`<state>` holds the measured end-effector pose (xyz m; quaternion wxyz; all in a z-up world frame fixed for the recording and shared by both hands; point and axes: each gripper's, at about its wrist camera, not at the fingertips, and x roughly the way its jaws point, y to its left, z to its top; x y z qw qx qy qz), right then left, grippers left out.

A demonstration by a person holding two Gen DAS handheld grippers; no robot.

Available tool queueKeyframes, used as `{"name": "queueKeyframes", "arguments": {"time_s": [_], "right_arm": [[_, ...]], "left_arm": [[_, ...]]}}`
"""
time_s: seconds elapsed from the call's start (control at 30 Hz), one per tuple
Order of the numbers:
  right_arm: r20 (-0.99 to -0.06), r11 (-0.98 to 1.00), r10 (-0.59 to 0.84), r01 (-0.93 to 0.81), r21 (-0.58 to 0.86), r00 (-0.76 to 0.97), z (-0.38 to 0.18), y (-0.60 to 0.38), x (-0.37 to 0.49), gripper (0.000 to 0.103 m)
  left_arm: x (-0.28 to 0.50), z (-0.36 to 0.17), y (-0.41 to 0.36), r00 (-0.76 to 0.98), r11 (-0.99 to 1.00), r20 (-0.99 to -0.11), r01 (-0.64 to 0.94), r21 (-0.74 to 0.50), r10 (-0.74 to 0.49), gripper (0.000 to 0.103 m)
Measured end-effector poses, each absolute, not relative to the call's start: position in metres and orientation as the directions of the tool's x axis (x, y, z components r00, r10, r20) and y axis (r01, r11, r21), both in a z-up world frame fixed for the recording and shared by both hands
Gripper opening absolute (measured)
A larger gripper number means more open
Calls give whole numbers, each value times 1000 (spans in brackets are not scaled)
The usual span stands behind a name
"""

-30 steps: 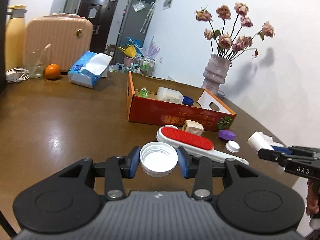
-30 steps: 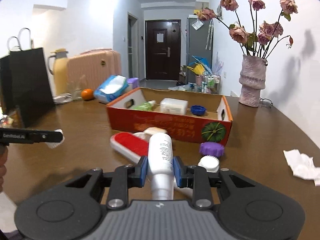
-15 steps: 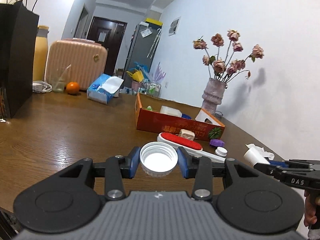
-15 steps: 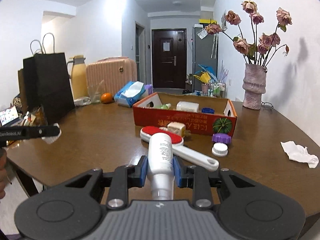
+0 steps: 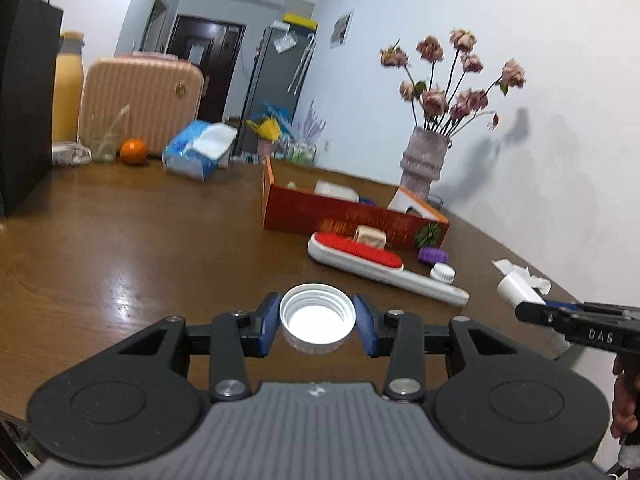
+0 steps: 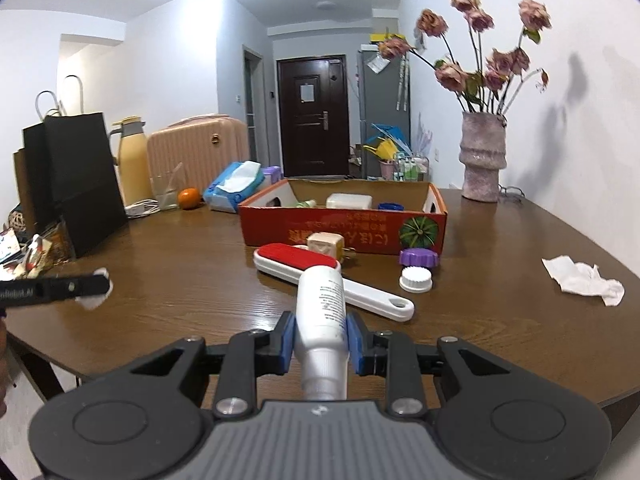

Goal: Organize rigid objects
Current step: 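Lift the white cap and white tube off the table with both grippers, then lower the cap and tube into the box and open both grippers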

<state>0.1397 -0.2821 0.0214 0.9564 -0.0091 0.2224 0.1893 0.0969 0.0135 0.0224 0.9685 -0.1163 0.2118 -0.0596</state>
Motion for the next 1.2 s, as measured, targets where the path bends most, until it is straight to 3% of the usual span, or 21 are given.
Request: {"name": "queueKeyframes", "arguments": {"time_s": [0.23, 0.47, 0.6, 0.7, 0.8, 1.0, 1.13, 1.17, 1.2], "right_arm": [[-426, 939, 332, -337, 66, 842, 25, -289, 188, 27], [-382, 942, 320, -336, 27, 867, 61, -290, 266, 27], [-376, 923, 382, -369, 110, 844, 79, -292, 335, 27], [-425, 884, 465, -383, 268, 777, 77, -294, 405, 27], [-480, 885, 455, -323, 334, 750, 68, -292, 471, 27], [-616, 947, 306, -167, 274, 725, 47, -276, 577, 27], [-662, 977, 212, -145, 156, 719, 35, -261, 620, 29], [-665, 983, 184, -136, 123, 724, 33, -257, 626, 39], [-665, 988, 155, -128, 89, 731, 28, -255, 630, 45]], "left_arm": [[146, 10, 16, 865, 966, -466, 76, -246, -186, 41], [235, 51, 21, 866, 954, -423, 178, -241, -269, 41], [312, 80, 21, 857, 941, -405, 234, -245, -319, 41], [379, 86, 21, 834, 940, -449, 222, -260, -321, 41], [440, 81, 17, 805, 946, -507, 202, -256, -309, 41], [539, 56, 2, 749, 967, -614, 170, -188, -251, 41], [575, 36, 0, 714, 973, -661, 145, -181, -230, 45], [582, 31, -1, 712, 975, -667, 130, -181, -219, 54], [587, 27, 0, 706, 977, -677, 115, -182, -209, 57]]}}
